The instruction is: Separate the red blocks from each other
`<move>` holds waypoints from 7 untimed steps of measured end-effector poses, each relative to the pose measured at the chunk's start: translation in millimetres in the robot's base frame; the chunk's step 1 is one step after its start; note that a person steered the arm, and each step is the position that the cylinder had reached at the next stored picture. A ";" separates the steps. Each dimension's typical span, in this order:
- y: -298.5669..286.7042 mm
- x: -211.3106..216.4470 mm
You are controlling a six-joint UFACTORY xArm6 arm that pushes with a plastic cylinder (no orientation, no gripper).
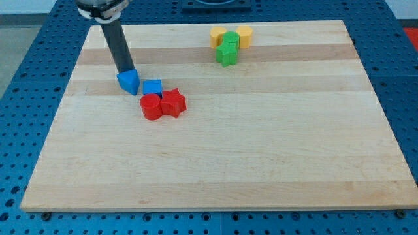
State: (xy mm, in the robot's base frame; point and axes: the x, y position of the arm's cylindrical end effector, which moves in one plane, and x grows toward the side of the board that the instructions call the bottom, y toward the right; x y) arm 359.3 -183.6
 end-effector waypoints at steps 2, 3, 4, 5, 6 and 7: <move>0.0 44.8; 2.2 45.1; 14.3 46.9; 14.3 46.9; 15.8 45.6; 33.1 50.1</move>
State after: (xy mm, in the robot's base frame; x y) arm 409.3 -150.5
